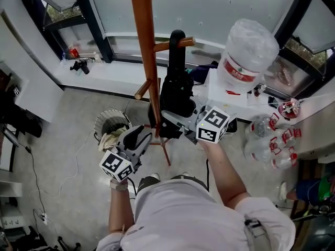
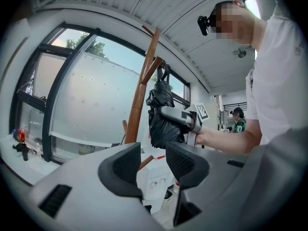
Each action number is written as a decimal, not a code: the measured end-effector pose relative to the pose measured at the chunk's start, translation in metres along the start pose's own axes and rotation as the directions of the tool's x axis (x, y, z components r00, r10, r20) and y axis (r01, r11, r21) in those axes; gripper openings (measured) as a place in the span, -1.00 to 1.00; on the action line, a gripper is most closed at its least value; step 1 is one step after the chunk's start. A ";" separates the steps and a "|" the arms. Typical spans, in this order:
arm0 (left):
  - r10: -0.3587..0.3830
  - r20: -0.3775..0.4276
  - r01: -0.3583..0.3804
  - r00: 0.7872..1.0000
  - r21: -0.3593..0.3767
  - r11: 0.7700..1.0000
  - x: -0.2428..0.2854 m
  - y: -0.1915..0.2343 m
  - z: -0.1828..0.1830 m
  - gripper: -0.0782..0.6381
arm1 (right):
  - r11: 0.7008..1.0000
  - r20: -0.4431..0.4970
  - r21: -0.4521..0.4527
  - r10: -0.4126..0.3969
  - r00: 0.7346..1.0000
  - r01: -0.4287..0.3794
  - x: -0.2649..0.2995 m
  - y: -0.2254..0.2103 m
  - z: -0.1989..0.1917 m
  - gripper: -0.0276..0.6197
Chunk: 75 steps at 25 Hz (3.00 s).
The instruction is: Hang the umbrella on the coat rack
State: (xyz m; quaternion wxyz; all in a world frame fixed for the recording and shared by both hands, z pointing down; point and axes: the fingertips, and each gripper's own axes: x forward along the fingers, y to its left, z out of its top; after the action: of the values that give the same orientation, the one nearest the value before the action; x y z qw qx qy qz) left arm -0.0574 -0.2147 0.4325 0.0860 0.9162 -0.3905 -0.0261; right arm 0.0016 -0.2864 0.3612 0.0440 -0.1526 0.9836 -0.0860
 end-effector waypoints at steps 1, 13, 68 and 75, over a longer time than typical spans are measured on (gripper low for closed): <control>0.004 -0.002 -0.004 1.000 -0.002 1.000 -0.001 0.000 0.000 -0.38 | 1.000 0.000 0.000 0.001 1.000 -0.001 0.001 0.000 0.000 -0.10; 0.040 -0.012 -0.040 0.999 -0.020 0.999 -0.016 0.009 -0.007 -0.38 | 0.999 -0.035 -0.024 -0.023 0.999 0.023 0.021 -0.006 -0.017 -0.10; -0.392 -0.123 0.391 0.912 -0.033 0.920 0.107 -0.086 -0.049 -0.39 | 0.827 0.092 -0.024 -0.557 0.825 0.561 -0.195 -0.016 -0.050 -0.49; -0.469 -0.156 0.470 0.869 -0.036 0.882 0.120 -0.113 -0.059 -0.41 | 0.771 0.069 -0.024 -0.634 0.771 0.636 -0.222 0.005 -0.078 -0.56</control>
State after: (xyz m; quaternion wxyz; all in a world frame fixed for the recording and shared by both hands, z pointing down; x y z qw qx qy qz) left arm 0.1123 -0.2161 0.4724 0.1066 0.9828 -0.1480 0.0282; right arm 0.2023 -0.2010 0.4498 0.0367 -0.4789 0.8744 -0.0688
